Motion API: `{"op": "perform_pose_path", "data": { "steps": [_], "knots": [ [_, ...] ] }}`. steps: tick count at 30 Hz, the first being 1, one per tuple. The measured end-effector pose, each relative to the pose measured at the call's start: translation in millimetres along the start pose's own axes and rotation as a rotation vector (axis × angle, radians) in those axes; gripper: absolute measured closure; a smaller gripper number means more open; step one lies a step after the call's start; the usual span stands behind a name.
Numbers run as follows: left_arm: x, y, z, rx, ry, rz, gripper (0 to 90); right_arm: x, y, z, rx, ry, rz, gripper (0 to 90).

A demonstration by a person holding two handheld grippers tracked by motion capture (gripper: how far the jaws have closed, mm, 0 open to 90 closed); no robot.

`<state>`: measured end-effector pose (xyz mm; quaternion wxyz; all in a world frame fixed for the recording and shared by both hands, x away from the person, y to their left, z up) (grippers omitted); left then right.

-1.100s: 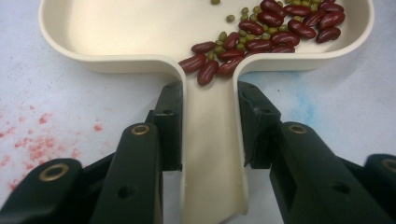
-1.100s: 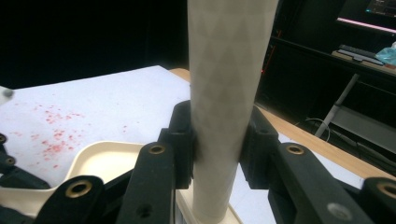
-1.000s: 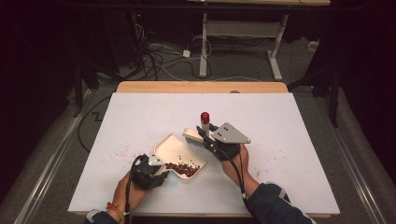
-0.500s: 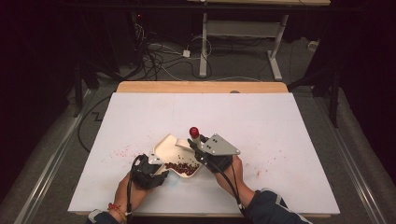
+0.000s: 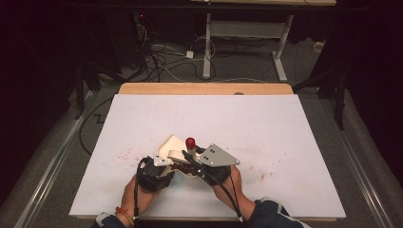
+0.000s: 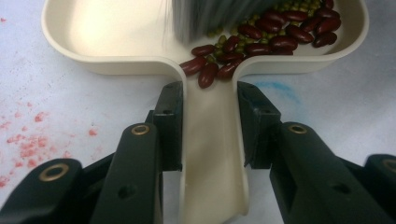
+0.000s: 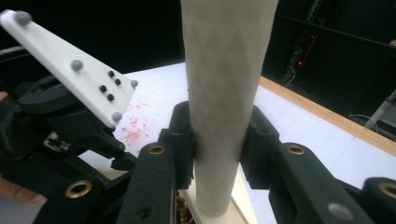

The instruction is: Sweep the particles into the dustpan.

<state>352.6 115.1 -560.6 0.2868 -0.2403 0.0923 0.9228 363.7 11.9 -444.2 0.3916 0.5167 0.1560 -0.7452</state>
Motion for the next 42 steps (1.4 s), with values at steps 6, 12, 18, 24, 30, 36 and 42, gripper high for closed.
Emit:
{"op": "perform_pose_path", "data": {
  "steps": [6,12,18,24,30,36,42],
  "knots": [
    [-2.7,-1.3,-0.1,0.007,0.008,0.014,63.5,-0.4,-3.0,0.3,-0.006,-0.002,-0.011,70.1],
    [-3.1,-2.4,-0.6,0.005,0.011,0.011,63.5,-1.5,-2.7,0.9,-0.006,0.003,-0.007,70.2],
    [-2.0,-4.2,-0.5,-0.004,0.005,-0.01,63.6,-6.0,5.9,3.0,0.002,0.014,-0.008,70.4],
    [-1.6,-5.6,-1.3,0.005,0.004,-0.012,63.6,-8.6,19.0,6.6,0.008,0.027,-0.036,70.3],
    [-0.9,-6.3,-2.1,0.003,0.003,-0.021,63.6,-10.0,27.4,10.3,0.004,0.022,-0.048,70.2],
    [1.7,-11.4,-0.4,0.004,0.005,-0.025,63.6,-17.2,41.1,19.0,0.018,0.033,-0.046,70.3],
    [6.6,-18.4,0.4,0.006,0.0,-0.013,63.6,-22.1,61.4,32.8,0.031,0.04,-0.056,70.2]
  ]
}}
Point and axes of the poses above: each handheld gripper's, and its own axes: z roughly backward along the jaws, x roughly out of its underside, y roughly to its right, the point moved 10 cm from there along -z, roughly forward along the jaws, and after that the axes turned 6 degrees about -y, right-handed, at the moved point
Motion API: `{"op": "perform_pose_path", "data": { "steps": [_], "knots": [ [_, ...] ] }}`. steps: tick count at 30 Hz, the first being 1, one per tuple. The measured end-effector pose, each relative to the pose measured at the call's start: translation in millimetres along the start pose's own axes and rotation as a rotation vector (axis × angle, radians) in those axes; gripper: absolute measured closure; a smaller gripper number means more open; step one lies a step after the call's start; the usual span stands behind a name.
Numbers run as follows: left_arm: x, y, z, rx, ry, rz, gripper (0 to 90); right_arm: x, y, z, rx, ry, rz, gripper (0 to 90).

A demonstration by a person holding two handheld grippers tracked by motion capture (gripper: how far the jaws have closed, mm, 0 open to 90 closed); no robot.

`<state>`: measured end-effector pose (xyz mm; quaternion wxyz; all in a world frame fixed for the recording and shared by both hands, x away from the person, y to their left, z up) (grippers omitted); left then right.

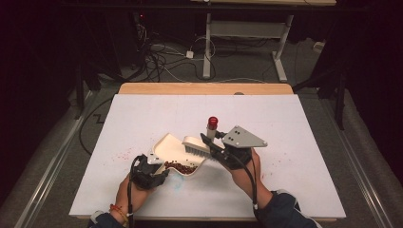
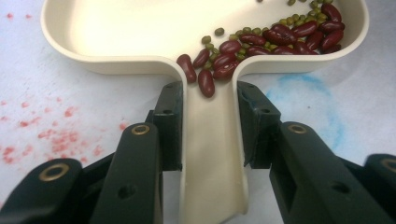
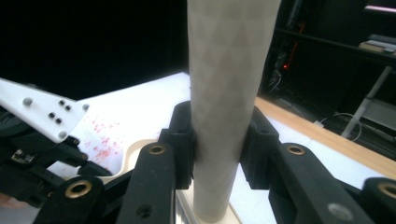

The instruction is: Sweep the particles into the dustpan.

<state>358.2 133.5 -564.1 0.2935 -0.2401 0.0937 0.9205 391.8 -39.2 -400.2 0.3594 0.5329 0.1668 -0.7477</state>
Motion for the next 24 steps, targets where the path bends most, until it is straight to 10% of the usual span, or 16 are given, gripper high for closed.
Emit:
{"op": "perform_pose_path", "data": {
  "steps": [24],
  "knots": [
    [4.3,-7.8,6.8,0.013,0.007,0.009,63.6,27.6,30.2,63.1,-0.068,-0.072,0.057,70.2]
  ]
}}
Point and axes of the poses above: each handheld gripper's, and its own axes: z roughly backward along the jaws, x roughly out of its underside, y roughly to its right, the point moved 10 cm from there along -z, roughly forward along the jaws, and after that the axes turned 6 degrees about -y, right-handed, at the moved point
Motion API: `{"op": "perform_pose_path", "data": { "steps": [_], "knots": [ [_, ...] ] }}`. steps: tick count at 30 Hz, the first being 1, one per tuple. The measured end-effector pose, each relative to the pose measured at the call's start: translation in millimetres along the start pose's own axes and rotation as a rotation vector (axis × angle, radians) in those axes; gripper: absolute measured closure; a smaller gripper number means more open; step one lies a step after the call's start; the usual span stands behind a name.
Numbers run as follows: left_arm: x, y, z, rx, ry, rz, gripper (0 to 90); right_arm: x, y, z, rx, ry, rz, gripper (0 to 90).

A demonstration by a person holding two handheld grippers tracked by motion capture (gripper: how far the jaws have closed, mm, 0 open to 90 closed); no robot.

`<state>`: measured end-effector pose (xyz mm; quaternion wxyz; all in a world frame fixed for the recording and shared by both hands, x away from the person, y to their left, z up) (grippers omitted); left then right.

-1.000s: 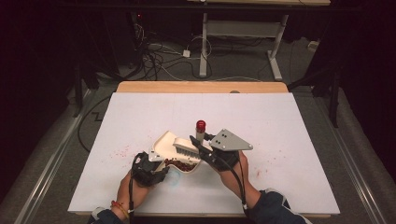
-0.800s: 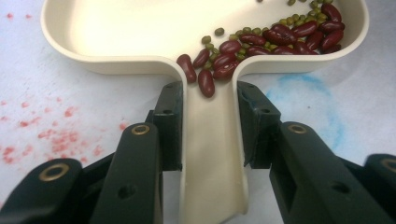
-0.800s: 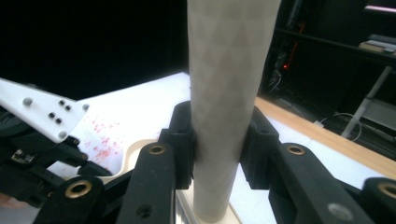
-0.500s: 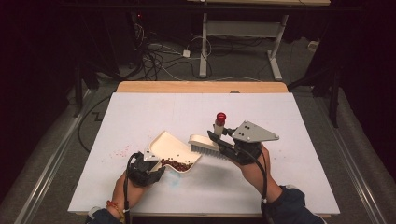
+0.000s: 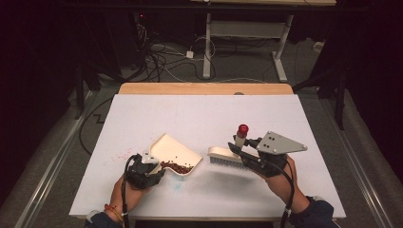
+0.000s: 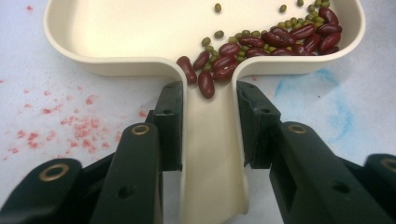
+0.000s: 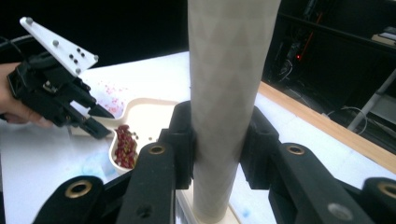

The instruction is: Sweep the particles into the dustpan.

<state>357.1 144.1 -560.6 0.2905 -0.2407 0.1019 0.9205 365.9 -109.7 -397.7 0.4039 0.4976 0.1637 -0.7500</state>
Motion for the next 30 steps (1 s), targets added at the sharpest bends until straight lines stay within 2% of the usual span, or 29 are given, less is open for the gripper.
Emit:
{"op": "perform_pose_path", "data": {
  "steps": [10,16,20,24,26,30],
  "knots": [
    [-2.5,-4.5,-2.7,0.006,0.004,0.005,63.6,26.0,16.3,25.3,0.009,-0.042,-0.002,70.2],
    [-7.3,-7.5,-4.3,0.01,0.009,0.01,63.6,40.9,31.3,41.0,0.036,-0.06,-0.033,70.2],
    [-9.6,-9.1,-6.0,0.004,0.006,-0.003,63.6,52.7,36.7,51.6,0.045,-0.079,-0.048,70.2],
    [-12.3,-9.9,-7.3,0.002,0.013,0.014,63.6,63.2,44.1,61.9,0.06,-0.095,-0.064,70.2],
    [-12.8,-10.7,-7.6,-0.007,0.01,0.005,63.6,68.1,48.7,66.4,0.069,-0.099,-0.077,70.2],
    [-15.0,-12.3,-8.4,-0.005,0.02,0.015,63.6,75.8,56.8,71.3,0.084,-0.107,-0.093,70.2]
  ]
}}
Point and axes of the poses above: each handheld gripper's, and its own axes: z roughly backward along the jaws, x roughly out of its underside, y roughly to its right, the point moved 10 cm from there along -z, roughly forward along the jaws, and after that the axes turned 6 degrees about -y, right-handed, at the moved point
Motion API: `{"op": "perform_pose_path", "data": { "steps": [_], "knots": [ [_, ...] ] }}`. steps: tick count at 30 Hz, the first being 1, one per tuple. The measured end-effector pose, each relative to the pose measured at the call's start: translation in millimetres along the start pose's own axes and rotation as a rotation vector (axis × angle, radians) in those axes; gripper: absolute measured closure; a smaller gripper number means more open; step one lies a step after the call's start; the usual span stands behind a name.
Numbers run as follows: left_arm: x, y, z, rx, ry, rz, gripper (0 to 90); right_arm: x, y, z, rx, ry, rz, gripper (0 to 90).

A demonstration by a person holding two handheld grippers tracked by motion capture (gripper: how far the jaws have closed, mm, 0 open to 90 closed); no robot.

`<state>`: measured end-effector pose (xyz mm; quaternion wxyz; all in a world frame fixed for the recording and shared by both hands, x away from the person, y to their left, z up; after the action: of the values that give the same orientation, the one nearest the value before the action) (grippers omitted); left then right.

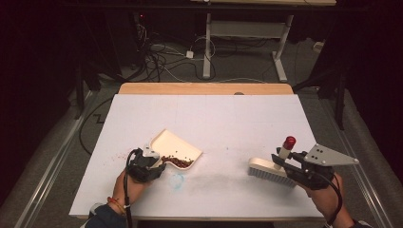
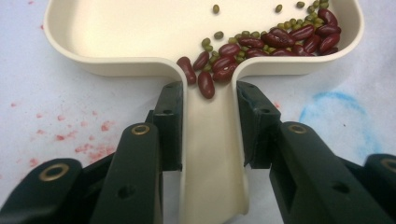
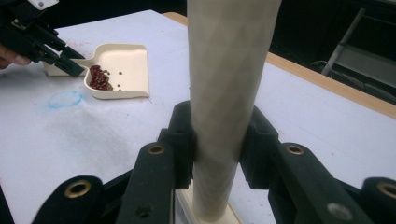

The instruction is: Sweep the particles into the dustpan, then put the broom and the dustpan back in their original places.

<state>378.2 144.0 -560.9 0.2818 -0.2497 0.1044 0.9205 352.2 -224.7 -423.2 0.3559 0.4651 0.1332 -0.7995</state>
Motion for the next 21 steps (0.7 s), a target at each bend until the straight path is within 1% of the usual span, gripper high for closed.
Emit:
{"op": "perform_pose_path", "data": {
  "steps": [5,9,11,13,17,19,21],
  "knots": [
    [0.4,-1.9,-1.5,0.009,-0.001,-0.001,63.6,2.9,4.9,0.5,-0.01,0.0,-0.025,70.2],
    [-0.3,-3.1,-1.6,0.007,-0.001,0.002,63.6,4.5,4.8,2.6,-0.01,0.002,-0.024,70.1],
    [-0.6,-3.5,-2.5,0.005,0.0,0.005,63.6,5.0,6.0,3.8,-0.003,0.0,-0.022,70.1],
    [-0.9,-4.5,-2.9,0.004,-0.005,0.009,63.6,4.6,8.6,3.2,0.007,-0.003,-0.032,70.1],
    [-5.2,-8.9,-1.3,-0.013,0.011,0.031,63.6,4.7,10.0,2.5,-0.007,0.002,-0.041,70.1],
    [-5.0,-12.6,-3.2,-0.015,0.012,0.045,63.6,4.2,13.7,2.2,-0.005,-0.005,-0.046,70.1],
    [-5.0,-17.3,-5.2,-0.028,0.012,0.063,63.6,2.0,18.5,-2.1,-0.005,0.0,-0.054,70.1]
  ]
}}
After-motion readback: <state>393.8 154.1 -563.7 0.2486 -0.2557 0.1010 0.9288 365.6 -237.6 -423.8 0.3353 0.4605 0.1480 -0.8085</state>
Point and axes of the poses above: each handheld gripper's, and its own axes: z roughly backward along the jaws, x roughly out of its underside, y roughly to its right, the point moved 10 cm from there along -z, roughly forward along the jaws, and after that the axes turned 6 degrees about -y, right-handed, at the moved point
